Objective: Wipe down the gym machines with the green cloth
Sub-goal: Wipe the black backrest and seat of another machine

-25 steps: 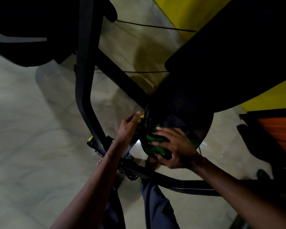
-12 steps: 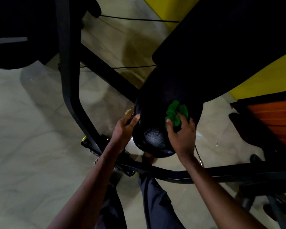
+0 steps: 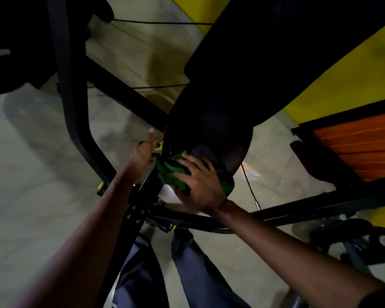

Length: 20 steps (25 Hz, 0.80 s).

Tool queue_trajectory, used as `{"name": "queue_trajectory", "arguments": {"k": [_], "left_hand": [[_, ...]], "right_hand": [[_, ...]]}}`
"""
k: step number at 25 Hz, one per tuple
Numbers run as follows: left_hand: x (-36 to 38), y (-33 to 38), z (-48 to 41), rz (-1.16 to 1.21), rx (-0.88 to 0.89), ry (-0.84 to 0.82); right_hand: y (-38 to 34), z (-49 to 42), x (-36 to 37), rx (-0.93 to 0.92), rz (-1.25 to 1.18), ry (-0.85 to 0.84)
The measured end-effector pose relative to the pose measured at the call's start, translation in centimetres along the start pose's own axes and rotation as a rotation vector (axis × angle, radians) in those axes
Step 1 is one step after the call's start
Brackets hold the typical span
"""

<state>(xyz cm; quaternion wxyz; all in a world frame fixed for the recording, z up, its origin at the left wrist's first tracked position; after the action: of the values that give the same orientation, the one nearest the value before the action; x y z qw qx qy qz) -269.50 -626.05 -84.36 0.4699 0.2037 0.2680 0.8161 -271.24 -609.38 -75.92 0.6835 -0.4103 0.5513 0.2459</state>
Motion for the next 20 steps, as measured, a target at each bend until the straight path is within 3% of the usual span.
{"name": "queue_trajectory", "arguments": {"k": [7, 10, 12, 16, 20], "left_hand": [[1.8, -0.3, 3.2, -0.151, 0.134, 0.048], [2.8, -0.7, 4.5, -0.077, 0.174, 0.123], [3.2, -1.2, 5.4, -0.054, 0.186, 0.146], [3.2, -2.9, 6.4, 0.013, 0.222, 0.153], [1.8, -3.5, 6.0, -0.135, 0.29, 0.174]], "right_hand": [[2.3, 4.2, 0.5, -0.135, -0.017, -0.03], [5.8, 6.9, 0.3, -0.112, -0.141, -0.001], [8.8, 7.7, 0.3, 0.048, -0.254, 0.077], [13.3, 7.0, 0.1, 0.55, -0.478, 0.23], [12.2, 6.4, 0.4, 0.799, -0.492, 0.453]]}}
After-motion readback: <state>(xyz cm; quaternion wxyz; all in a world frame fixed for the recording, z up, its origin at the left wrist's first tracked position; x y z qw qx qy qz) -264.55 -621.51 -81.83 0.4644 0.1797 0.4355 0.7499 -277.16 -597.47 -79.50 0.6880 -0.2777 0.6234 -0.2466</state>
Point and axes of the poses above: each hand's wrist, its own z-axis away from the middle knuckle, its own x-axis out of the palm, y = z × x, the point moved 5 cm from there along -z, towards the middle knuckle
